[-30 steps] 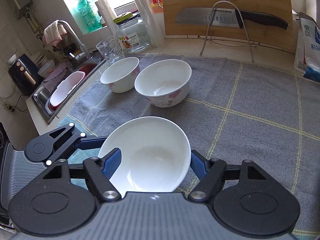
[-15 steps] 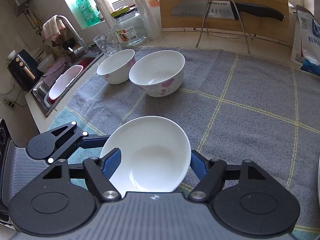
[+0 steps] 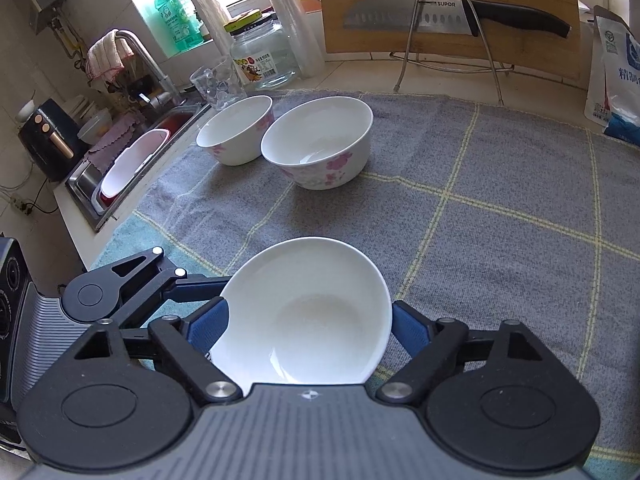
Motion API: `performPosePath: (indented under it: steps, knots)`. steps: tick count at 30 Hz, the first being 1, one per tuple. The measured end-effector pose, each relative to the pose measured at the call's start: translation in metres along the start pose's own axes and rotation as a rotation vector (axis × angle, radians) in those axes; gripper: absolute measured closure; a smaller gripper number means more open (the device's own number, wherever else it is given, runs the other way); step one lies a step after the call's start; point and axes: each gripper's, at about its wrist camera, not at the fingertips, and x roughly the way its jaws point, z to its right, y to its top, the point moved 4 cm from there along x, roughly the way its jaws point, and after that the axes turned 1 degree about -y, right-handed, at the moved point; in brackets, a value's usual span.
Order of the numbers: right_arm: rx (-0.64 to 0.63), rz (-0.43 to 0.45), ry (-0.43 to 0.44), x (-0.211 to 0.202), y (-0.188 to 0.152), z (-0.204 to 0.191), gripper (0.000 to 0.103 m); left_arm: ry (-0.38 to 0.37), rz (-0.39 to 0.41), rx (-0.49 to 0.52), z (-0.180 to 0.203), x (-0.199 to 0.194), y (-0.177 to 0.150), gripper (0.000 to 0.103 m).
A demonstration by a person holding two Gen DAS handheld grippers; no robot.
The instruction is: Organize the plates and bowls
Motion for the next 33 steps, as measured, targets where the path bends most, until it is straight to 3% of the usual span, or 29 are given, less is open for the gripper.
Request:
performPosePath:
  steps: [5, 11, 21, 26, 33]
  knots:
    - [-0.019, 0.032, -0.003, -0.005, 0.007, -0.002, 0.002, -0.045, 0.009, -0.027, -0.004, -0.007, -0.001, 0.009]
    - [-0.069, 0.043, -0.032, -0.006, 0.015, -0.006, 0.001, -0.039, 0.03, -0.045, -0.012, -0.026, 0.001, 0.005]
    - [-0.209, 0.095, -0.117, -0.009, 0.041, -0.018, 0.0, 0.113, 0.103, -0.057, -0.051, -0.05, 0.015, 0.003]
    - [-0.28, 0.117, -0.162, -0.006, 0.06, -0.022, 0.0, 0.19, 0.123, -0.076, -0.08, -0.042, 0.022, 0.003]
    - [-0.308, 0.12, -0.163, 0.005, 0.085, -0.024, 0.0, 0.236, 0.115, -0.114, -0.111, -0.015, 0.029, 0.003]
